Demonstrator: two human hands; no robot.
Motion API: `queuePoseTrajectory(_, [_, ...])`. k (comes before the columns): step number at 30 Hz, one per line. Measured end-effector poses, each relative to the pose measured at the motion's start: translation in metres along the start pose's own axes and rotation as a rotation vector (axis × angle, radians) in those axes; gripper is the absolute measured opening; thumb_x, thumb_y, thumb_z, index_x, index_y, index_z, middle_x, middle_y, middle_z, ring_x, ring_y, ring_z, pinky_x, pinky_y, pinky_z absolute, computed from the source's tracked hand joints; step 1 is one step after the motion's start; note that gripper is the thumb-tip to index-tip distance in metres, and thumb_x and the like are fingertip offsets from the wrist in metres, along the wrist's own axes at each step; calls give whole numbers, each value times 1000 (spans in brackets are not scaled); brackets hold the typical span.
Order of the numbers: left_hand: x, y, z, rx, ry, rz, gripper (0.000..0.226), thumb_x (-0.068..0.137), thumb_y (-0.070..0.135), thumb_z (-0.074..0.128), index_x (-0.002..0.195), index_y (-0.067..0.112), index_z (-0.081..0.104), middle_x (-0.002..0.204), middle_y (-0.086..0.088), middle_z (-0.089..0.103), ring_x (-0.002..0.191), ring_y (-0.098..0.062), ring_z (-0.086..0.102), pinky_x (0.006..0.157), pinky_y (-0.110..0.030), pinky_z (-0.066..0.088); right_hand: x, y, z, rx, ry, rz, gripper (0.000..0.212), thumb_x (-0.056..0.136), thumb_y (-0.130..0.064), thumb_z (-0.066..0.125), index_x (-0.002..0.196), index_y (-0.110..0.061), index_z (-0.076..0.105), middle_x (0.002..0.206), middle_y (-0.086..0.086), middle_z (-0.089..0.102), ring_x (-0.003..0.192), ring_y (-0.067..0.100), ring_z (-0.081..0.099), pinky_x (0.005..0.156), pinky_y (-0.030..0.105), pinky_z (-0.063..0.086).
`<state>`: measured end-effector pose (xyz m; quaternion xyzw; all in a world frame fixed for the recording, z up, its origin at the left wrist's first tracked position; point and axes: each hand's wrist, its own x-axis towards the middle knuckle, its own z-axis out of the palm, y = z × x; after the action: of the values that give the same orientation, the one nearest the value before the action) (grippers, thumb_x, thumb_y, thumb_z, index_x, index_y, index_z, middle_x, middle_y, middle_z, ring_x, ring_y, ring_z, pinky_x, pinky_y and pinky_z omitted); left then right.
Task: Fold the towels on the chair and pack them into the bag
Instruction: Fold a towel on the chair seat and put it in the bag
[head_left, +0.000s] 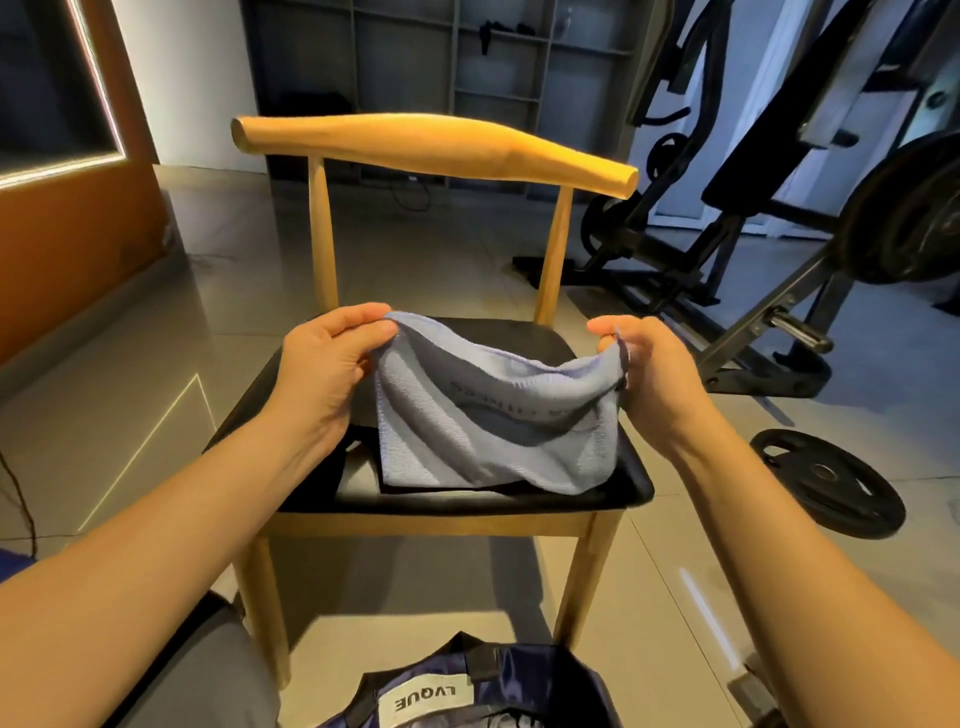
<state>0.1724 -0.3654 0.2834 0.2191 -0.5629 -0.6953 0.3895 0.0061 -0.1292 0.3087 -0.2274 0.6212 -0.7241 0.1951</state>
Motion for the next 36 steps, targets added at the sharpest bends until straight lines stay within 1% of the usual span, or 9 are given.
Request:
queuePoseTrajectory(5, [16, 9, -7, -27, 81, 4, 14, 89, 5, 72, 92, 18, 74, 81, 3, 71, 65, -4, 61, 64, -22, 39, 9, -3, -24, -91, 27, -103, 31, 66, -10, 48, 93, -3, 61, 84, 8, 55, 78, 22, 49, 67, 32, 41])
queuePoseTrajectory(12, [21, 17, -14, -48, 86, 28, 15, 91, 3, 70, 90, 18, 74, 76, 7, 74, 74, -7, 66, 67, -17, 50, 5, -2, -37, -438, 87, -228, 24, 90, 4, 58, 101, -10, 74, 95, 8, 75, 94, 23, 69, 84, 36, 56])
queuePoseTrajectory(18, [19, 29, -11, 3, 76, 50, 13, 92, 4, 70, 94, 16, 74, 90, 0, 73, 87, -15, 66, 84, -28, 51, -1, -10, -40, -552, 183, -338, 14, 95, -7, 66, 96, -17, 76, 88, -3, 74, 83, 5, 66, 71, 22, 50])
queuePoseTrajectory(21, [20, 40, -12, 53, 93, 62, 12, 92, 6, 70, 94, 18, 75, 94, 0, 73, 93, -17, 67, 85, -28, 54, -7, -23, -40, -577, 166, -374, 14, 96, -11, 66, 101, -18, 77, 91, -2, 75, 84, 10, 68, 72, 31, 55])
queuePoseTrajectory(23, [22, 55, -13, 85, 108, 89, 11, 93, 7, 70, 95, 17, 75, 93, 1, 73, 89, -12, 67, 74, -19, 55, -10, -40, -38, -571, 120, -385, 15, 95, -11, 67, 104, -17, 78, 88, -2, 76, 80, 19, 69, 70, 40, 56])
queuePoseTrajectory(26, [33, 88, -17, 196, 136, 202, 11, 94, 12, 70, 103, 18, 74, 94, 4, 71, 85, -6, 63, 65, -15, 47, -15, -91, -32, -536, -130, -346, 15, 94, -6, 67, 103, -8, 78, 80, 1, 70, 66, 8, 54, 62, 24, 44])
queuePoseTrajectory(29, [46, 128, -17, 176, 107, 209, 9, 92, 14, 72, 92, 23, 73, 88, 2, 70, 78, -11, 61, 65, -20, 48, -10, -142, -22, -491, -310, -239, 16, 94, -4, 65, 106, 4, 73, 85, 11, 62, 66, 13, 49, 54, 21, 41])
queuePoseTrajectory(32, [50, 161, -11, 177, 83, 213, 13, 93, 9, 71, 87, 20, 69, 77, -1, 63, 58, -8, 51, 44, -12, 41, 10, -173, -9, -421, -41, -258, 14, 91, -2, 69, 104, -1, 75, 83, 11, 61, 62, 14, 48, 52, 23, 40])
queuePoseTrajectory(36, [53, 190, -2, 267, 78, 249, 9, 95, 8, 68, 92, 17, 69, 71, 3, 65, 39, 3, 52, 47, -13, 42, 21, -195, 7, -335, 124, -238, 16, 88, -1, 71, 104, -4, 75, 76, 8, 65, 60, 17, 50, 51, 24, 44])
